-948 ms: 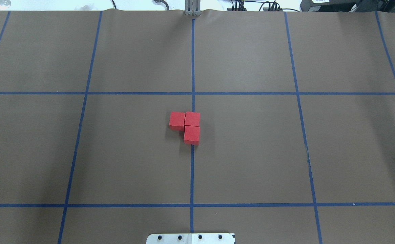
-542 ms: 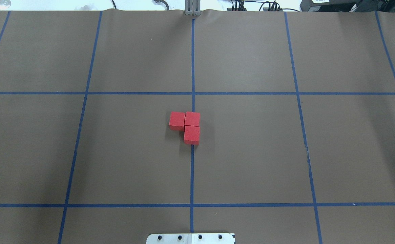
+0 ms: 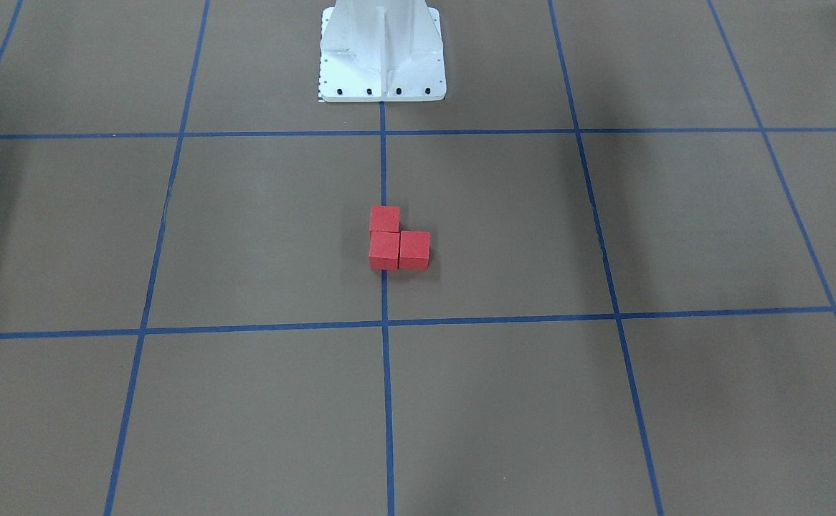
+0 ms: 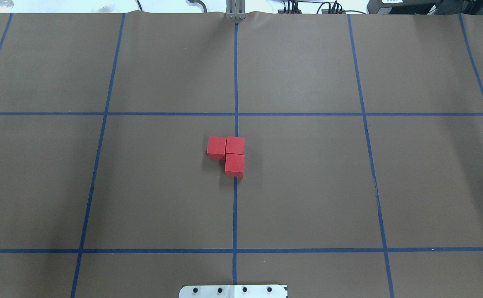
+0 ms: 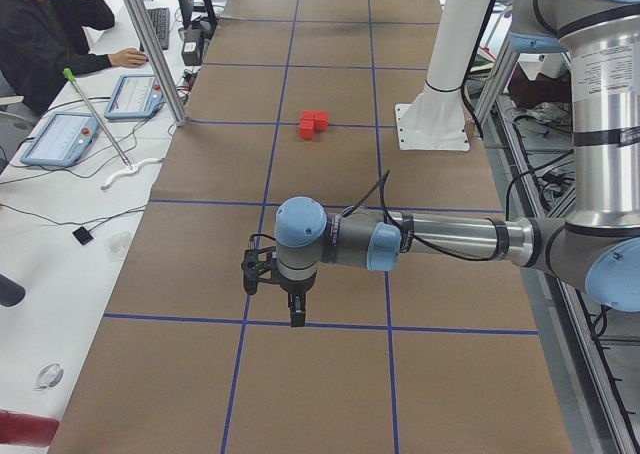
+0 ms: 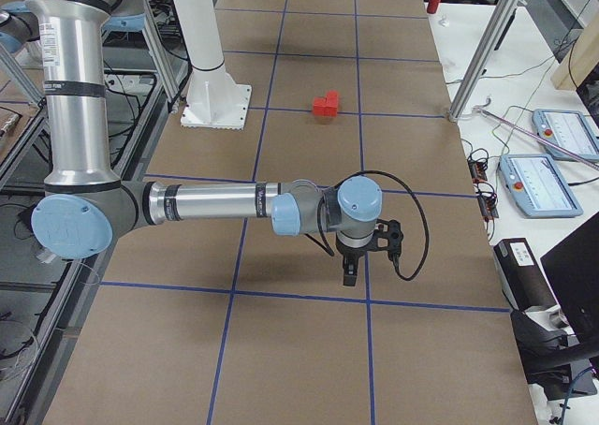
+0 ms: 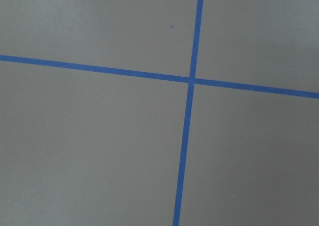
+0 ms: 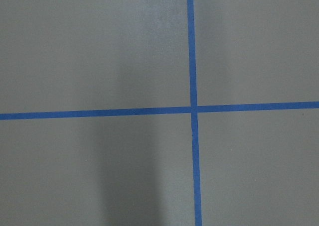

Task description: Form red blocks into L shape at center

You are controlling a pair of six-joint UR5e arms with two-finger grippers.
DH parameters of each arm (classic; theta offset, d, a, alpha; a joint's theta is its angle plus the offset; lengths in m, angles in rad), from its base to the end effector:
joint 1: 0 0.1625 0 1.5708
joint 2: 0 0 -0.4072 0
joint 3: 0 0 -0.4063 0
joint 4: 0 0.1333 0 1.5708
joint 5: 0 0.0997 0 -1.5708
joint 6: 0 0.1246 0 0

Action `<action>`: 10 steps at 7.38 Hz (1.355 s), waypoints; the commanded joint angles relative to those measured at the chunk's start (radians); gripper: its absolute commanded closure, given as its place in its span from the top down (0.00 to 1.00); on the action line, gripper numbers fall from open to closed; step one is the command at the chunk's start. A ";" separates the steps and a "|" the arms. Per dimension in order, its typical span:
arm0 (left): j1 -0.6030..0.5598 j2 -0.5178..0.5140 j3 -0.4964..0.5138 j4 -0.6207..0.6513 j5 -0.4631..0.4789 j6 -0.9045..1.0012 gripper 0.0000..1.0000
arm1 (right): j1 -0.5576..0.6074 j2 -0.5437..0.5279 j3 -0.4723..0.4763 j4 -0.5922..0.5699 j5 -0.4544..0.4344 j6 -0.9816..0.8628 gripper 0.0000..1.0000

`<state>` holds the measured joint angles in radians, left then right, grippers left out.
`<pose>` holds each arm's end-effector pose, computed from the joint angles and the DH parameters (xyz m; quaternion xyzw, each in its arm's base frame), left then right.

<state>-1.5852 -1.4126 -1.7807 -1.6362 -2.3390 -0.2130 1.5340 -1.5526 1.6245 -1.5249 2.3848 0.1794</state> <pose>-0.0532 -0.4504 0.6210 0.0169 0.3776 -0.0832 0.9221 0.0235 -0.5229 0.6137 0.0111 -0.3987 0.0421 0.9161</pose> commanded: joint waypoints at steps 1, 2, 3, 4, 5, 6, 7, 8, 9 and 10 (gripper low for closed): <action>0.001 0.006 0.001 0.050 -0.005 0.001 1.00 | 0.000 0.008 -0.002 -0.047 0.005 0.000 1.00; 0.005 0.006 0.004 0.052 -0.005 0.001 1.00 | 0.000 0.006 0.000 -0.047 0.002 0.000 1.00; 0.007 0.006 0.003 0.052 -0.003 0.001 1.00 | 0.000 0.002 0.008 -0.044 0.001 0.000 1.00; 0.010 0.004 0.001 0.050 -0.003 0.001 1.00 | 0.000 -0.007 0.012 -0.040 -0.004 0.000 1.00; 0.017 0.004 0.003 0.049 -0.003 0.001 1.00 | 0.000 -0.011 0.011 -0.037 -0.006 0.000 1.00; 0.017 0.003 0.001 0.047 -0.003 0.001 1.00 | 0.000 -0.012 0.011 -0.035 -0.006 -0.001 1.00; 0.017 0.000 0.000 0.045 -0.003 0.001 1.00 | 0.000 -0.012 0.003 -0.034 -0.007 -0.003 1.00; 0.017 -0.002 -0.006 0.045 -0.003 0.001 1.00 | 0.000 -0.012 0.003 -0.034 -0.007 -0.003 1.00; 0.017 -0.002 -0.011 0.045 -0.005 0.000 1.00 | 0.000 -0.012 0.003 -0.034 -0.006 -0.003 1.00; 0.017 0.000 -0.011 0.041 -0.008 0.001 1.00 | 0.000 -0.011 0.003 -0.034 -0.006 -0.003 1.00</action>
